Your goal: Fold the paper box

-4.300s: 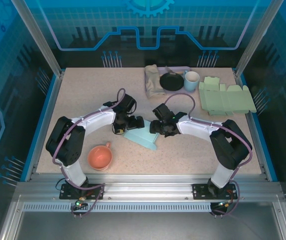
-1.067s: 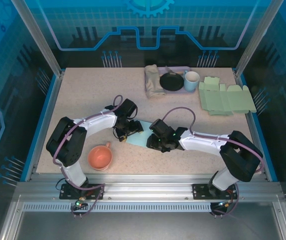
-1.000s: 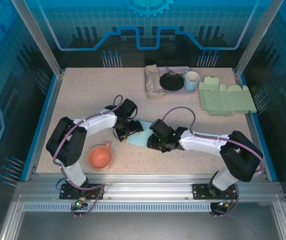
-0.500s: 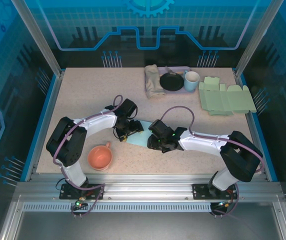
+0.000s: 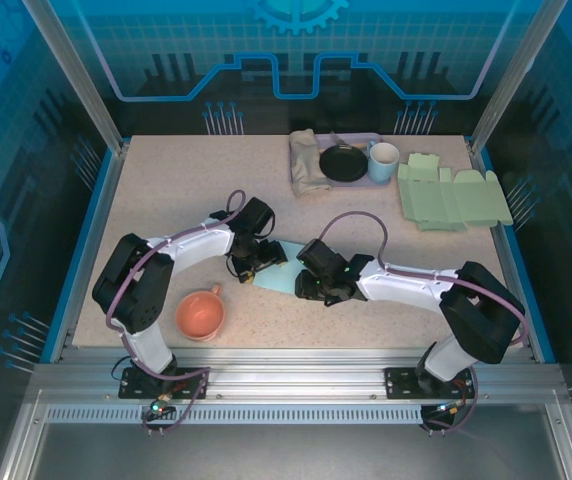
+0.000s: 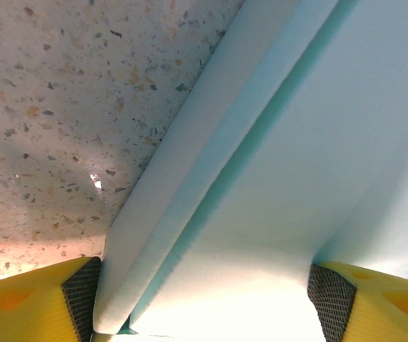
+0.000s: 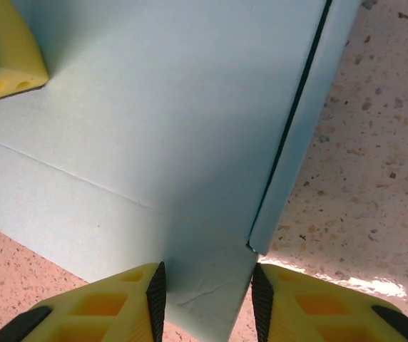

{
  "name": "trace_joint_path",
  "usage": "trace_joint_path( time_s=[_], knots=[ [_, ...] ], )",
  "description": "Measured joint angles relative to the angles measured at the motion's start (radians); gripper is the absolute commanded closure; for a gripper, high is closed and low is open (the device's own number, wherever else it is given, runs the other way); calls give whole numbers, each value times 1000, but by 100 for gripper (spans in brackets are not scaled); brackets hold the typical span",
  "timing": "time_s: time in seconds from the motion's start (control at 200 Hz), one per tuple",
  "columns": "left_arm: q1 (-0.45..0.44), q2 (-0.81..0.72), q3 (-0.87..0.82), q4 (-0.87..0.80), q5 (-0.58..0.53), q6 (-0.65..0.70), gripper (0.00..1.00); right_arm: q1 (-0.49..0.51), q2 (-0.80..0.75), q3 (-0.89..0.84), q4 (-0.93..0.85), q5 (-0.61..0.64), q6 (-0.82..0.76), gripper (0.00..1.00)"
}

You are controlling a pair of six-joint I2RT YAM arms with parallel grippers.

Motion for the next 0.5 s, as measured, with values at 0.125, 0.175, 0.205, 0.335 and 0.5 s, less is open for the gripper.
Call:
trace_joint_path(
  time_s=[0.125, 0.175, 0.205, 0.335, 0.5],
  knots=[
    [0, 0, -3, 7, 0, 0, 20, 0, 5, 0, 2, 3, -22, 62],
    [0, 0, -4, 7, 0, 0, 21, 0, 6, 0, 4, 5, -31, 62],
    [0, 0, -4, 8, 0, 0, 20, 0, 7, 0, 6, 7, -37, 63],
    [0, 0, -5, 11, 0, 0, 21, 0, 11, 0, 9, 18, -75, 64],
    [0, 0, -5, 14, -1, 0, 21, 8, 19, 0, 12, 42, -149, 64]
  ],
)
